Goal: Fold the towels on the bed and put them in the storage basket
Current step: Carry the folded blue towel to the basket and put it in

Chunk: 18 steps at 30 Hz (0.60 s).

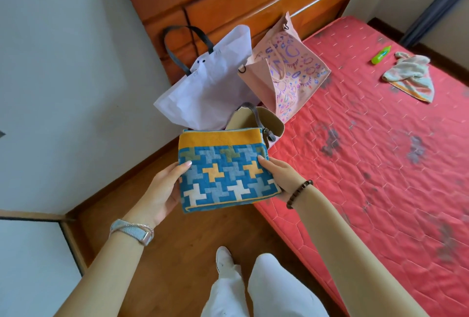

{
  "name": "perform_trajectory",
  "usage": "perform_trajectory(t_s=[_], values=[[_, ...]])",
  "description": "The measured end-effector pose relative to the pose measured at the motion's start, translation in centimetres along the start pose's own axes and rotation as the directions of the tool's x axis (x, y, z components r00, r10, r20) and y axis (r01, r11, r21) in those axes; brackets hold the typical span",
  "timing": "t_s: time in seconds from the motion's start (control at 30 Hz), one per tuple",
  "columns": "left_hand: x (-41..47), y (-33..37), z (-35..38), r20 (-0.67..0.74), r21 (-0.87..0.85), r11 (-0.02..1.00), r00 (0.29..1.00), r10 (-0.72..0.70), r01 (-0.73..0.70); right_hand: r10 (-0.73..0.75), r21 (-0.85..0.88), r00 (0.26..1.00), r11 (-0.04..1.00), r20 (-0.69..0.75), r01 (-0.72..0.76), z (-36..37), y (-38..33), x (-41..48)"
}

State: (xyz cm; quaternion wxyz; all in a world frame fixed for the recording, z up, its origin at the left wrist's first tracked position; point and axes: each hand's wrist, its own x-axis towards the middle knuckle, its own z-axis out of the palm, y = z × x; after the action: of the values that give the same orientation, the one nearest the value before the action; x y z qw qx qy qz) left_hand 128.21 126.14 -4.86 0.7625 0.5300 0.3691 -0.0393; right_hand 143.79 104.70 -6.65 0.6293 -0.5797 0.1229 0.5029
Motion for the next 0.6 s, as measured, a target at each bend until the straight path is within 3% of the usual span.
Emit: perform_trajectory(t_s=[0.17, 0.33, 0.6], values=[[2.8, 1.5, -0.4, 0.061, -0.045, 0.997, 0.997, -0.056, 0.059, -0.044, -0.051, 0.998, 0.998, 0.038, 0.046, -0.6, -1.2, 1.0], [5.4, 3.2, 0.2, 0.119, -0.036, 0.991, 0.985, -0.125, 0.130, -0.034, -0.208, 0.994, 0.977, 0.100, 0.054, -2.0, -3.5, 2.3], [10.3, 8.0, 1.0, 0.269, 0.273, 0.943, 0.926, -0.264, 0.190, 0.079, -0.246, 0.979, 0.969, 0.190, -0.031, -3.7, -9.5, 5.3]])
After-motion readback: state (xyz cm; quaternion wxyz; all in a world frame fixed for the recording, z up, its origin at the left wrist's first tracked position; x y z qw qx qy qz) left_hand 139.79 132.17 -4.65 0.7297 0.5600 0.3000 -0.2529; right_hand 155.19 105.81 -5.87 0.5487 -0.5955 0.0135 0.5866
